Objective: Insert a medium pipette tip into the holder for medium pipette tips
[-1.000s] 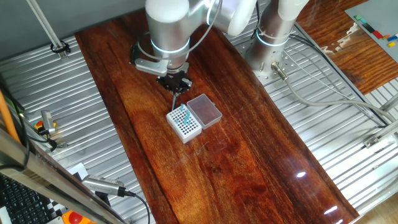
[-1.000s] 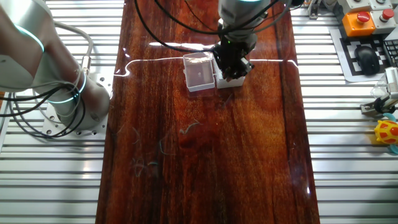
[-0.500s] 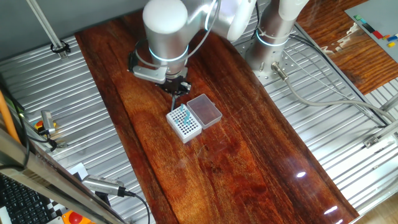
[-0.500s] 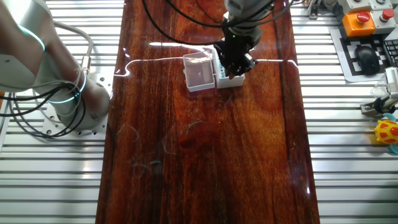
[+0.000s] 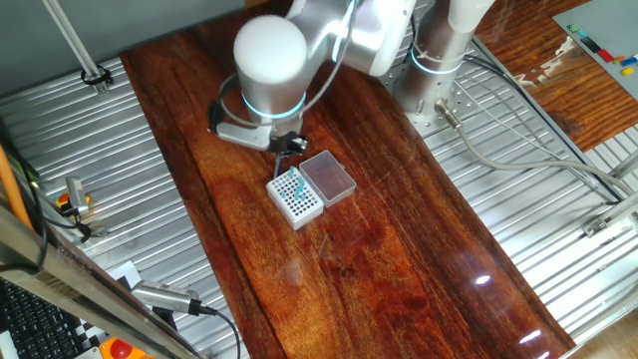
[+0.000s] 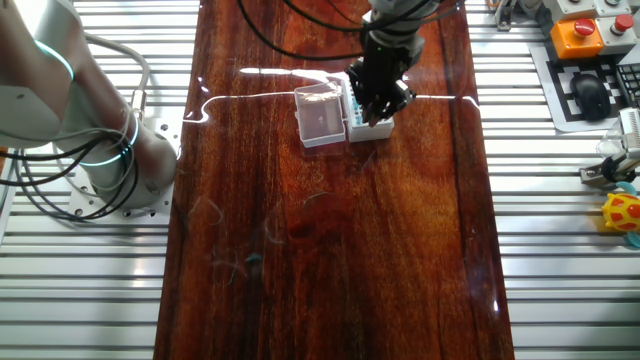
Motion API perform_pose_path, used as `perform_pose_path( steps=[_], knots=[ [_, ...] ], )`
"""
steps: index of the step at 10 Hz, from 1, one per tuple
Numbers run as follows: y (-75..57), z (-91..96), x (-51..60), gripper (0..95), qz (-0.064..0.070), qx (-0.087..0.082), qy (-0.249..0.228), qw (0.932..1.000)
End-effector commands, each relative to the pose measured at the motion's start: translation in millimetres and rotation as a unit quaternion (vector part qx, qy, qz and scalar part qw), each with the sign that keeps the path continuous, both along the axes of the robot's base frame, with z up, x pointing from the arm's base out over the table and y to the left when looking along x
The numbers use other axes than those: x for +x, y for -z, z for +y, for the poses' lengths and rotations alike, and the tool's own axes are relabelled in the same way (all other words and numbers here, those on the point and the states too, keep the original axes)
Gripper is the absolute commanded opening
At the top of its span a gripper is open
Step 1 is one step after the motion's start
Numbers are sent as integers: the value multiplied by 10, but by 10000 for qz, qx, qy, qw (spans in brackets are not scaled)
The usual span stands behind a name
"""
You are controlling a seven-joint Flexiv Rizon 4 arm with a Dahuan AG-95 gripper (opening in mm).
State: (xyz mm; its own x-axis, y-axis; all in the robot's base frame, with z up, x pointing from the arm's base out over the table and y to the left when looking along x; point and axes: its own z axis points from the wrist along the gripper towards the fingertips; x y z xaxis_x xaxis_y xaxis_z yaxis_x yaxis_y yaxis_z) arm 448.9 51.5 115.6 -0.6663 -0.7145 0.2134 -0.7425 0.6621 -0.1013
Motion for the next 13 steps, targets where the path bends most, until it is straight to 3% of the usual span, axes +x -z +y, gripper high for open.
perform_pose_path(
  steps=[1, 5, 13],
  knots=[
    [-6, -10, 6, 0, 27, -149, -8, 9999],
    [-12, 0, 29, 0, 57, -288, -50, 9996],
    [-8, 97, 35, 0, 94, -329, 125, 9993]
  ],
)
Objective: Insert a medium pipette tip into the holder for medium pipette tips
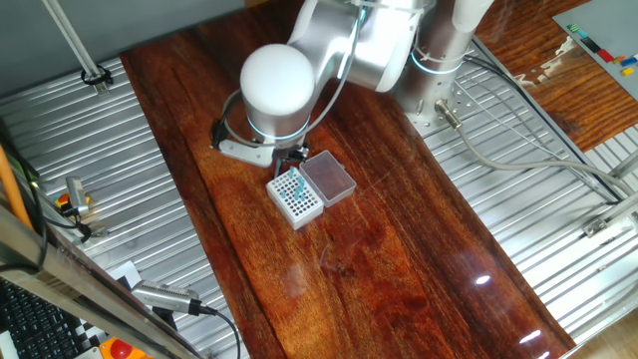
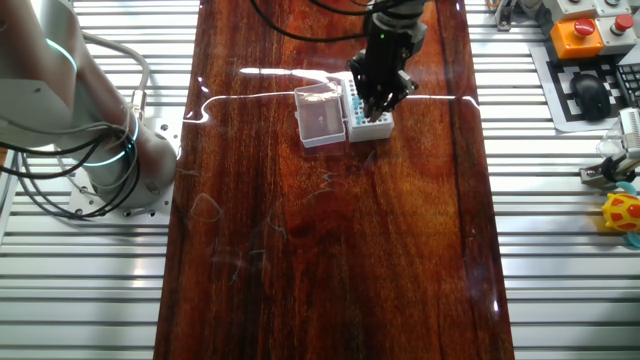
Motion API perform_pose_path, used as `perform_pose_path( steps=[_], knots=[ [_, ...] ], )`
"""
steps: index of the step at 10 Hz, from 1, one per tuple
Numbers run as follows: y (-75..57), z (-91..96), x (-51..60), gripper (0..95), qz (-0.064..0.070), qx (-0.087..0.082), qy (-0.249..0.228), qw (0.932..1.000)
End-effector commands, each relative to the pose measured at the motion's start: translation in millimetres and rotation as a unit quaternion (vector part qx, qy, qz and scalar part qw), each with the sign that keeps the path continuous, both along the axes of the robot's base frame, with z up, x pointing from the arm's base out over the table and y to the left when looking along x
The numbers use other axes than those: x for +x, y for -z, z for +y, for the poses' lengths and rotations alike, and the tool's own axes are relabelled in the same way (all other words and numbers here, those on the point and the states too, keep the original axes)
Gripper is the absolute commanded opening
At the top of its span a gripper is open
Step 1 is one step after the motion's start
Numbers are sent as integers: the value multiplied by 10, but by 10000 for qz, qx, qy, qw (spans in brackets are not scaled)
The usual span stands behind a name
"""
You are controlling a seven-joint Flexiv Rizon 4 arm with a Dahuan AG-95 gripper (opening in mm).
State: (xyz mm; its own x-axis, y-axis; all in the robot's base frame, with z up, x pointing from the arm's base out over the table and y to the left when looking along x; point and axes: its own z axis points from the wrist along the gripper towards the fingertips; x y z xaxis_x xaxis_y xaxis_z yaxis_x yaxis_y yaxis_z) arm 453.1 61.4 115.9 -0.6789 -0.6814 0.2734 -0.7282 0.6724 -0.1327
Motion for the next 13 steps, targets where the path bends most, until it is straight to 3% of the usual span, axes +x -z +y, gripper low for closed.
perform_pose_path(
  steps=[1, 7, 13],
  knots=[
    [-6, 5, 4, 0, 10, -2, -21, 10000],
    [-4, 17, 16, 0, 104, -109, -166, 9997],
    [-16, 12, 18, 0, 91, -166, -222, 9996]
  ],
)
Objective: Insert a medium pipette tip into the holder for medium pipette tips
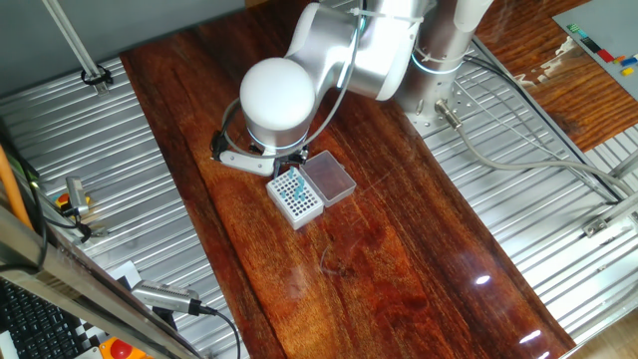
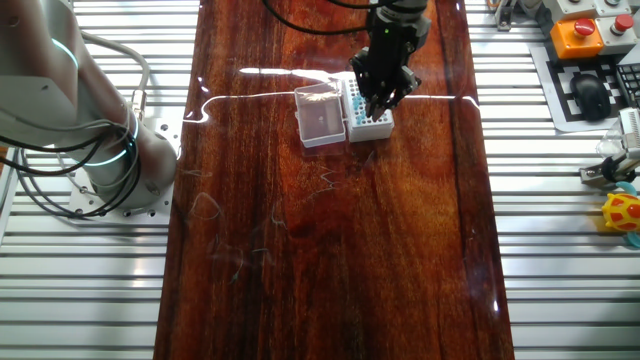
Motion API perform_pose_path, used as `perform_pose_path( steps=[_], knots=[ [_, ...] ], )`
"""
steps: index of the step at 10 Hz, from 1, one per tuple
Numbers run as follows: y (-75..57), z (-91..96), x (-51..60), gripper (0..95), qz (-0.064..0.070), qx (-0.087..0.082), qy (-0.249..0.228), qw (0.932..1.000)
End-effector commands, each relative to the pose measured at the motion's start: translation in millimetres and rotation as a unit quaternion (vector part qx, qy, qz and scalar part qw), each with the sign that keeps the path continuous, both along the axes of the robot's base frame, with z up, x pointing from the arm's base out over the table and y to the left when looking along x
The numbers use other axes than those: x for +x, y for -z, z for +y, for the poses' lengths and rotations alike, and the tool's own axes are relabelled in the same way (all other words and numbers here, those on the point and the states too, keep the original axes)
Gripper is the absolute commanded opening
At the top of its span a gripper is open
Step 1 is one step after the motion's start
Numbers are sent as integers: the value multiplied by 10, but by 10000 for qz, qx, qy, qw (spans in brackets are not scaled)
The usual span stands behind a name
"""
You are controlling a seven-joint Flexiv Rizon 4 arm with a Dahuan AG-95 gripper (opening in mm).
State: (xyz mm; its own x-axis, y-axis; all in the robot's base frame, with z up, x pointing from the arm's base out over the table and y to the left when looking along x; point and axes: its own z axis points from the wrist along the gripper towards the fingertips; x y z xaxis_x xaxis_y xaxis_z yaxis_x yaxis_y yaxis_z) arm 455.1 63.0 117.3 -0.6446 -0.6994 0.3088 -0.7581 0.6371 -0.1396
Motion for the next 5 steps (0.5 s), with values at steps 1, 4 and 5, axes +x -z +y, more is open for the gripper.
perform_pose_path(
  steps=[1, 4, 5],
  knots=[
    [-10, -6, -1, 0, -5, -5, -24, 10000],
    [-14, -11, 1, 0, 0, -45, -58, 10000],
    [-12, -12, 1, 0, -7, -60, -58, 10000]
  ],
)
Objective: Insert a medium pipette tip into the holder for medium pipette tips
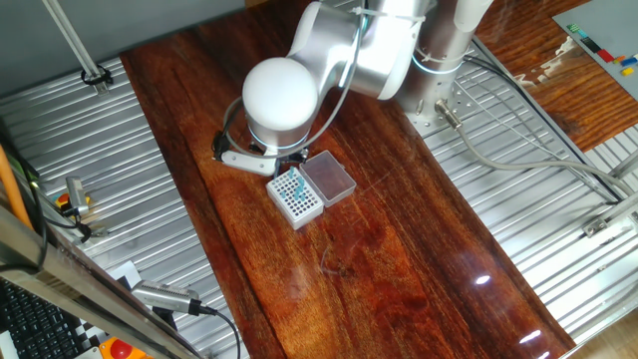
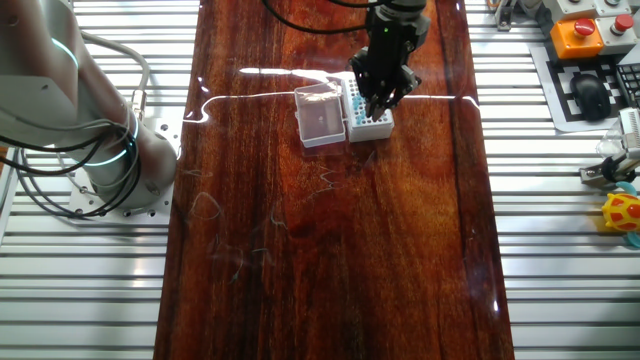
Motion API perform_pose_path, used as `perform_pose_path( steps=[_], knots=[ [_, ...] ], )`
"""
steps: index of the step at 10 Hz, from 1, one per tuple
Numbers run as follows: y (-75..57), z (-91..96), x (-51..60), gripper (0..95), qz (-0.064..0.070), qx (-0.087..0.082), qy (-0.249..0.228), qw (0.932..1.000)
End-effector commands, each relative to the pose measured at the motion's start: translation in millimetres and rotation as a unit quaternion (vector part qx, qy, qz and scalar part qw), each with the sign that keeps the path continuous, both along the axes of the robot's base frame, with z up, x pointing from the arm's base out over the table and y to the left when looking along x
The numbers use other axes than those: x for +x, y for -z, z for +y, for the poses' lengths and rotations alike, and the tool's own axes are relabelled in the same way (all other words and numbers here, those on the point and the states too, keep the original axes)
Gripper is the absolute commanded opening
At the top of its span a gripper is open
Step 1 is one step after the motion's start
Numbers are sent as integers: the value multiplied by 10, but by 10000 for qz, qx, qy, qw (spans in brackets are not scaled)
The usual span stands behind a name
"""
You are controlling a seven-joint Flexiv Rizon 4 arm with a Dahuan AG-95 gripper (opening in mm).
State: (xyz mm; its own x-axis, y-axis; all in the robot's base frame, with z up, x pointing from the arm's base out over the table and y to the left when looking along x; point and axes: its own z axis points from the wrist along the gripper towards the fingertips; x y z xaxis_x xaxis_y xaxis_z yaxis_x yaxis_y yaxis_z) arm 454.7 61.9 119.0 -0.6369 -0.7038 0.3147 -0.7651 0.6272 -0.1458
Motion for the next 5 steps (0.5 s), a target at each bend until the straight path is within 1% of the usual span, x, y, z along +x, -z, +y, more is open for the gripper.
perform_pose_path(
  steps=[1, 5],
  knots=[
    [9, -2, 5, 0, -9, -15, 2, 10000],
    [27, -2, 4, 0, -11, -31, -1, 10000]
  ],
)
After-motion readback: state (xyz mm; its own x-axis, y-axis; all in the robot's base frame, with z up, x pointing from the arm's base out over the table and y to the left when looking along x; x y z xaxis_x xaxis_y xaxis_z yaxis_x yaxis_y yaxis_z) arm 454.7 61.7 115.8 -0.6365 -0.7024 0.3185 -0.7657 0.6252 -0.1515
